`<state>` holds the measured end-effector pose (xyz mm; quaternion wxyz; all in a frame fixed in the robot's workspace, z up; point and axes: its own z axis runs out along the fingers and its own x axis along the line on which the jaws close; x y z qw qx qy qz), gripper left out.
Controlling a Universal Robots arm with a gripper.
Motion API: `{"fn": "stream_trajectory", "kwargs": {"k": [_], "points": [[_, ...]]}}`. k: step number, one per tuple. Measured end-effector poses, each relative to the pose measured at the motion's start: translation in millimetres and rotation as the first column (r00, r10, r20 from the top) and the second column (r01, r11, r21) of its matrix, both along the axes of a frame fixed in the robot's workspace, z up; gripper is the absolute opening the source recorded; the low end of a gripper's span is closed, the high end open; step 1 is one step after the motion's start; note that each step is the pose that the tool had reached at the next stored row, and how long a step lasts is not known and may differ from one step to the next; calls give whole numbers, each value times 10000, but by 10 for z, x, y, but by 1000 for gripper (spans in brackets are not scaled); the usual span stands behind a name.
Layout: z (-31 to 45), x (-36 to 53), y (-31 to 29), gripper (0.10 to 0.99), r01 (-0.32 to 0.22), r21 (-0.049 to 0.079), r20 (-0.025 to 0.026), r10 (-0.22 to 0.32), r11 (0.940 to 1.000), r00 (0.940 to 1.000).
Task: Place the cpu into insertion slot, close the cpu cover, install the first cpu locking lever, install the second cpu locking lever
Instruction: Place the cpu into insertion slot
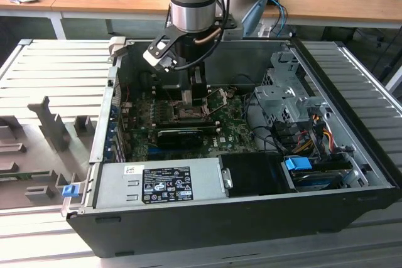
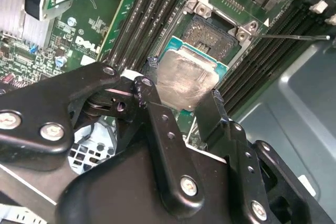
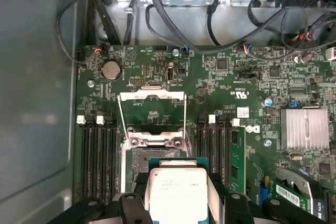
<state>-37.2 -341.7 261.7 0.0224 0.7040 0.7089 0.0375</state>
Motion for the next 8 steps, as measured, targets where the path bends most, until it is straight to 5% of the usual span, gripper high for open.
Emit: {"fn": "stream_trajectory", "kwargs": {"k": [8], "points": [[-174, -25, 53, 529, -88, 1, -15, 88, 10000, 10000]]}}
